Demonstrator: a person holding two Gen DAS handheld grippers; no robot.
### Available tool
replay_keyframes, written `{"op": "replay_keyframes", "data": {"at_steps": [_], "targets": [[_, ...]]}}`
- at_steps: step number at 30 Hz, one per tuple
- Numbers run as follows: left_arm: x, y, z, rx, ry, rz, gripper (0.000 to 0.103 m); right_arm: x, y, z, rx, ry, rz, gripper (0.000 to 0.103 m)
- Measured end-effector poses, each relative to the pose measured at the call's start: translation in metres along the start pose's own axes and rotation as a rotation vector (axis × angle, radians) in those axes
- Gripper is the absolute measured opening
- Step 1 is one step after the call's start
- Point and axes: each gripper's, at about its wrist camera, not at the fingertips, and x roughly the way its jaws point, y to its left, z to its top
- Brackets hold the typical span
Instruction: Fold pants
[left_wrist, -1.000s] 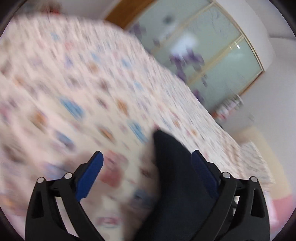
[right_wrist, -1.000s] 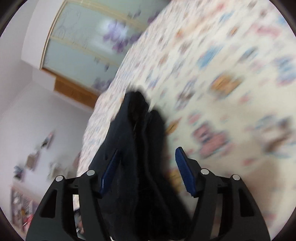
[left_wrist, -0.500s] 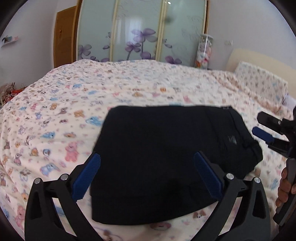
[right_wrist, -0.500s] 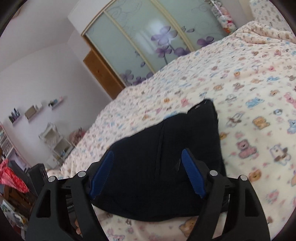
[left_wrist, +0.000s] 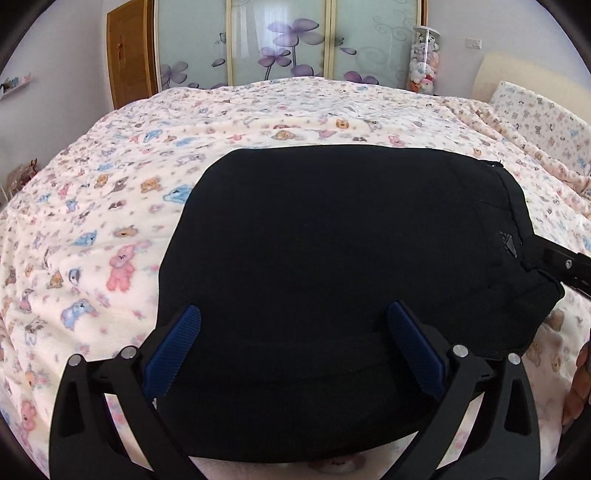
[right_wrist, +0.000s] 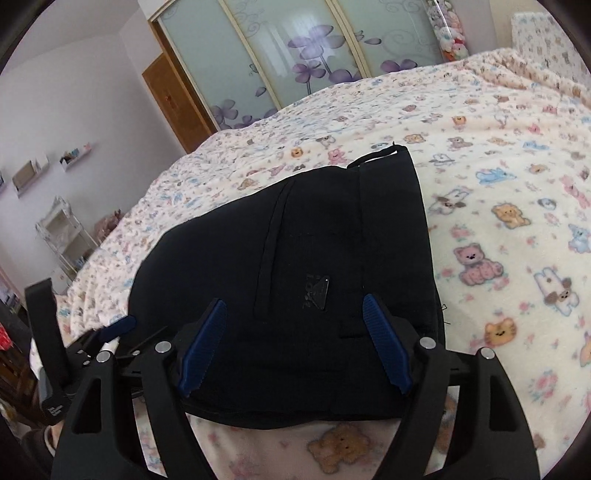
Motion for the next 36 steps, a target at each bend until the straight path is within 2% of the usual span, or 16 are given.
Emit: {"op": "replay_keyframes", "data": {"at_steps": [4,6,9,11,12,15,18,21,22,24,27,31,33,36], "targets": [[-0.009,0.007,-0.001,-0.026,-0.024,-0.041,0.101,-0.019,-0.007,0.001,0.075,-0.05,0.099,0.078],[-0.023,0.014,-0.002,-0.068,-0.061,-0.124,0.101,-0.032,-0.006,0.002,0.109,-0.051,0.154,0.078],[-0.042,0.022,-0.006,-0.158,-0.091,-0.304,0.101,-0.05,0.001,-0.001,0.117,-0.052,0.214,0.078],[-0.044,0.022,-0.01,-0.179,-0.079,-0.36,0.101,-0.053,0.005,-0.005,0.112,-0.035,0.221,0.079],[-0.041,0.02,-0.012,-0.179,-0.059,-0.367,0.101,-0.047,0.005,-0.01,0.122,-0.002,0.199,0.084],[-0.024,0.009,-0.019,-0.121,0.0,-0.306,0.101,-0.019,-0.006,-0.025,0.176,0.095,0.182,0.085],[-0.015,-0.002,-0.021,-0.069,0.028,-0.241,0.101,-0.009,0.003,-0.032,0.127,0.077,0.141,0.085],[-0.013,-0.006,-0.021,-0.049,0.021,-0.202,0.101,-0.008,0.018,-0.034,0.047,0.07,0.108,0.094],[-0.016,-0.006,-0.022,-0.048,0.013,-0.198,0.101,-0.01,0.02,-0.034,0.034,0.064,0.1,0.094],[-0.024,-0.002,-0.024,-0.06,-0.013,-0.19,0.101,-0.017,0.026,-0.034,0.015,0.054,0.085,0.094],[-0.047,0.005,-0.031,-0.099,-0.08,-0.097,0.101,-0.032,0.034,-0.035,-0.005,0.061,0.035,0.095],[-0.086,0.019,-0.042,-0.153,-0.168,0.008,0.101,-0.053,0.044,-0.044,-0.089,0.024,-0.162,0.099],[-0.107,0.026,-0.046,-0.152,-0.209,0.023,0.101,-0.064,0.054,-0.051,-0.144,-0.014,-0.242,0.099],[-0.132,0.034,-0.052,-0.136,-0.259,0.021,0.101,-0.079,0.066,-0.067,-0.192,-0.078,-0.307,0.102]]}}
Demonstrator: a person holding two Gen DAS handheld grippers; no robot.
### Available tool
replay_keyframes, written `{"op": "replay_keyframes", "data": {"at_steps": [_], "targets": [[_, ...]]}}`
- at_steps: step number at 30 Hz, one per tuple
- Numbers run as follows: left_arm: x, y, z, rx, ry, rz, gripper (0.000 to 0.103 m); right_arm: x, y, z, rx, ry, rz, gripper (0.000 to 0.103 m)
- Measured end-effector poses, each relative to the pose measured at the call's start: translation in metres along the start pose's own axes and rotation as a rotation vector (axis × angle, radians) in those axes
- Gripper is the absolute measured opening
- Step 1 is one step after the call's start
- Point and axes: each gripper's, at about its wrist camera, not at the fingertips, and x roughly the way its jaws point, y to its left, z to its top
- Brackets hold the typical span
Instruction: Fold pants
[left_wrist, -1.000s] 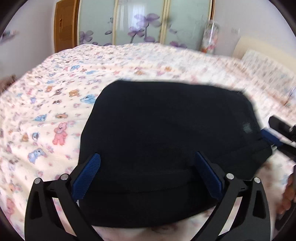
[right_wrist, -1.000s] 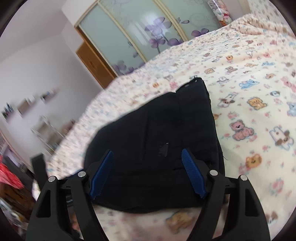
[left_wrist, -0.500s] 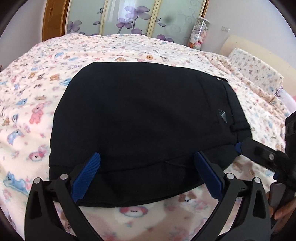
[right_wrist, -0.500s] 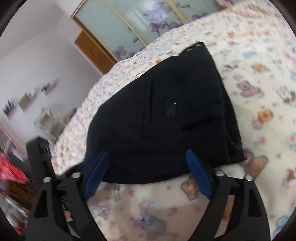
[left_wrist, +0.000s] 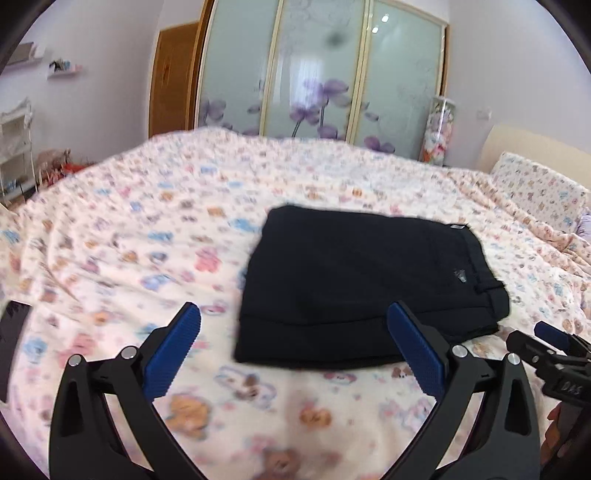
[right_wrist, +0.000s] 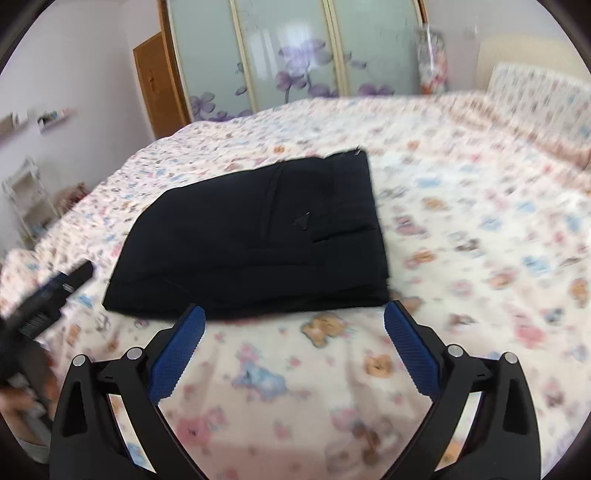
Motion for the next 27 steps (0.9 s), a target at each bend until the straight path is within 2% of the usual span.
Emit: {"op": "replay_keyframes", "data": {"at_steps": [5,10,14,18,27], "targets": [[-0.028,0.004,-0.011,0.038,-0.053,-0.006,0.101,-0.017,0.019,-0.021,-0.034,-0.071,-0.045,0.102],[-0.01,0.0,-0.022,0.104,0.021,0.038,0.101,-0.009,0.036,-0.02,-0.122,-0.099,-0.114,0.102],[0.0,0.002,-0.027,0.085,0.08,0.029,0.101,-0.007,0.028,-0.02,-0.067,-0.076,-0.088,0.102],[-0.003,-0.001,-0.028,0.072,0.065,0.009,0.101,-0.006,0.026,-0.024,-0.031,-0.062,-0.075,0.102],[-0.006,-0.015,-0.03,0.117,0.043,0.002,0.101,-0.006,0.028,-0.029,-0.043,-0.065,-0.058,0.102]]}}
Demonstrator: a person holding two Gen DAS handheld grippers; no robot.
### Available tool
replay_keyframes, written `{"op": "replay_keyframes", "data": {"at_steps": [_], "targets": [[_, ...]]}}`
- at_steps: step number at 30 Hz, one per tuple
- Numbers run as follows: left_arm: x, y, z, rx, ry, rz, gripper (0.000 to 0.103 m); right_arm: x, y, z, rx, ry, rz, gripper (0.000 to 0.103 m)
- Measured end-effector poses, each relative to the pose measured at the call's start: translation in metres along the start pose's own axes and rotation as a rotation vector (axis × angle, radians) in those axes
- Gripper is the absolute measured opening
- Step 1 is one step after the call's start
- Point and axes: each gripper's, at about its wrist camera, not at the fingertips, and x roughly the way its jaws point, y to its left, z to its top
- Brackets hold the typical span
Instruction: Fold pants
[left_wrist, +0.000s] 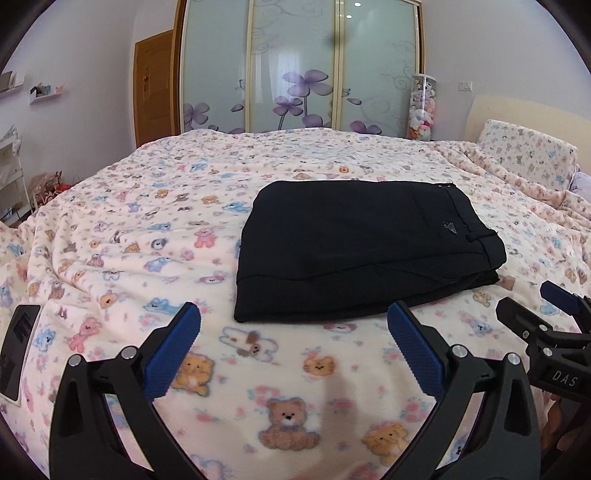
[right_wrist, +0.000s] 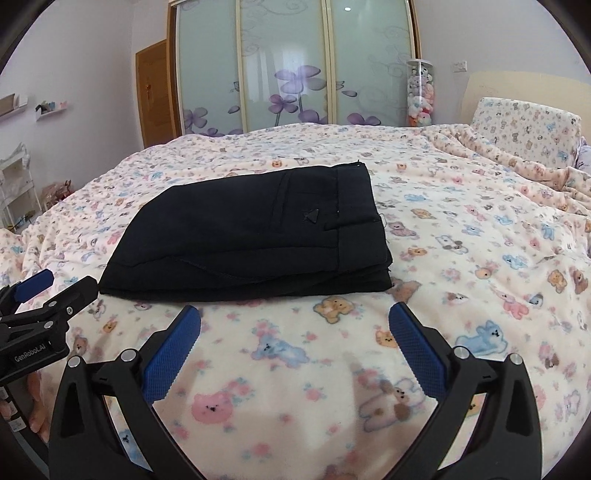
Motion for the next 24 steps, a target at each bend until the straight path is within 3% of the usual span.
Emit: {"op": "replay_keyframes", "data": {"at_steps": [24], "targets": [[0.0,-0.015,-0.003,0.065,-0.001,-0.019,0.101,0.001,0.008,-0.003,-0.029,0.008,0.003,0.102]]}}
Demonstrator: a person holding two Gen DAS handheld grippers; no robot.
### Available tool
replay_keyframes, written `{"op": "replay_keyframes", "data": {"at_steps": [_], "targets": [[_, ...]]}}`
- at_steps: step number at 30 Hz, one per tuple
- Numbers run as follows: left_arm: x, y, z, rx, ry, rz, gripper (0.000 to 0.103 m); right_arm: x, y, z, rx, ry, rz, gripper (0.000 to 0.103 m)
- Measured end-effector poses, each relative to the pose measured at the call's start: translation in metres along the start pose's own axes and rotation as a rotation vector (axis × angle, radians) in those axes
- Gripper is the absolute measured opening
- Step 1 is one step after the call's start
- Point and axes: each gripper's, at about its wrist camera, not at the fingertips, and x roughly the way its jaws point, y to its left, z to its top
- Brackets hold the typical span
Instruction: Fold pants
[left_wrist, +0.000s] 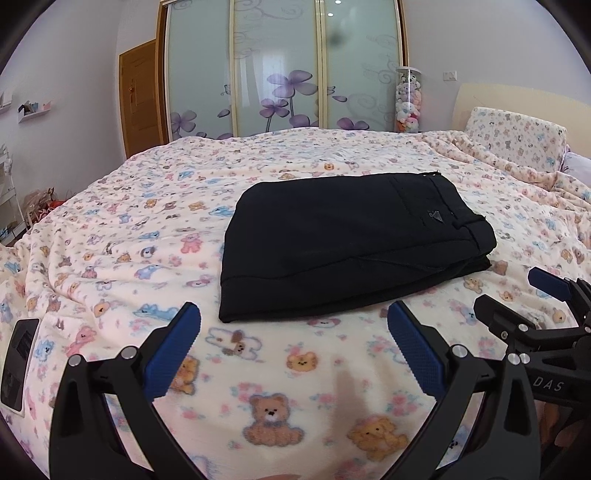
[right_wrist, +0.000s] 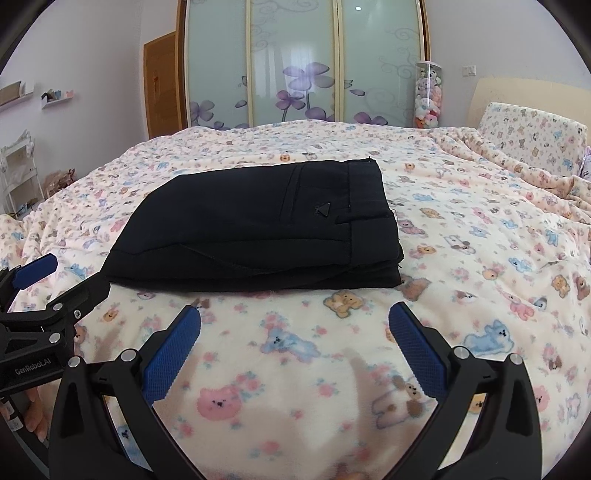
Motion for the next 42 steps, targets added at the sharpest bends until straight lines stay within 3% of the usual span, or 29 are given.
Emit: {"op": "replay_keyframes", "data": {"at_steps": [42], "targets": [[0.0027,0.0006,-0.0039,-0.007,0.018,0.015,0.101,0.006,-0.0062,-0.0016,-0.005,0.007,0.007,0.102]]}}
